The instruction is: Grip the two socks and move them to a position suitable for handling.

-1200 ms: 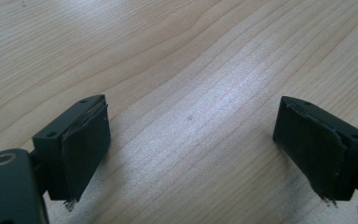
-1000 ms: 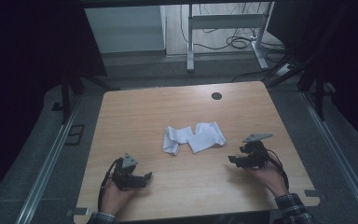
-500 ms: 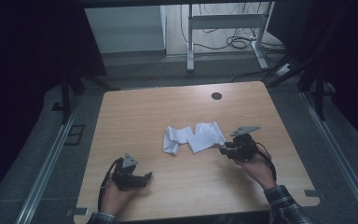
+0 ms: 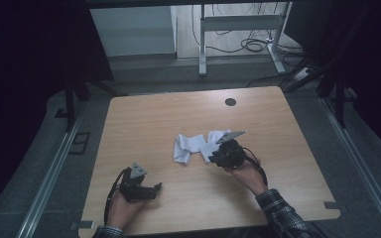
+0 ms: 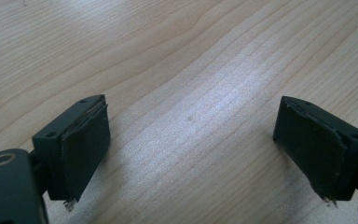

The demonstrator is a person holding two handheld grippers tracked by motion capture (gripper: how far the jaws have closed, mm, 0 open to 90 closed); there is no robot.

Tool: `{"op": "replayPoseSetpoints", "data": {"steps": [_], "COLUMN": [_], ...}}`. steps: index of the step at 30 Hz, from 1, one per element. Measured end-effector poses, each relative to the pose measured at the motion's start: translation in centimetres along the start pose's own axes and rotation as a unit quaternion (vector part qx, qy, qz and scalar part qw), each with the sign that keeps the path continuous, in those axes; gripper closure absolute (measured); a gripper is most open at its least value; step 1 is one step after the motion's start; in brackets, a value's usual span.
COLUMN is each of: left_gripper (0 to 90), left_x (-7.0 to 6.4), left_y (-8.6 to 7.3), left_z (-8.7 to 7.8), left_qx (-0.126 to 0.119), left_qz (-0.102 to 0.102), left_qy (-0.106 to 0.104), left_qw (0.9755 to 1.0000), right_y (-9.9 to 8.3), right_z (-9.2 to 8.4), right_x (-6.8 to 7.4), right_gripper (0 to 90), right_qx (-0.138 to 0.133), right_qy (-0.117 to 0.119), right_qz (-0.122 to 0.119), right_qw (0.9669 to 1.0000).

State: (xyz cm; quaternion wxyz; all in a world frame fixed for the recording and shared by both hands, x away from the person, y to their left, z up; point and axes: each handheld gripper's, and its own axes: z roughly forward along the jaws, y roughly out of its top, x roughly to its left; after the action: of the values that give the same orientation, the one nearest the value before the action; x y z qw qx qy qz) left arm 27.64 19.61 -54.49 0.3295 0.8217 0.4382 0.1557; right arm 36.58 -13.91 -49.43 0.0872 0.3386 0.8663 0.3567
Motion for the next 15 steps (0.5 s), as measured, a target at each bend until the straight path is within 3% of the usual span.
{"op": "replayPoseSetpoints", "data": {"steps": [5,11,15], "left_gripper": [11.0,11.0,11.0], "left_x": [0.0,0.0,0.0], "left_y": [0.0,0.0,0.0], "left_z": [0.0,0.0,0.0], "left_qx": [0.0,0.0,0.0], "left_qz": [0.0,0.0,0.0], "left_qy": [0.0,0.0,0.0], "left_qw": [1.0,1.0,1.0], "right_y": [0.6,0.2,0.0], "right_z": [1.9,4.1,4.5], "right_x": [0.6,0.1,0.0], "right_gripper": [66.0,62.2,74.0], "right_qx": [0.006,0.025,0.026], "right_qy": [-0.009,-0.023,-0.034], "right_qz": [-0.006,-0.005,-0.008], "right_qw": [0.9999,0.9994,0.999]}}
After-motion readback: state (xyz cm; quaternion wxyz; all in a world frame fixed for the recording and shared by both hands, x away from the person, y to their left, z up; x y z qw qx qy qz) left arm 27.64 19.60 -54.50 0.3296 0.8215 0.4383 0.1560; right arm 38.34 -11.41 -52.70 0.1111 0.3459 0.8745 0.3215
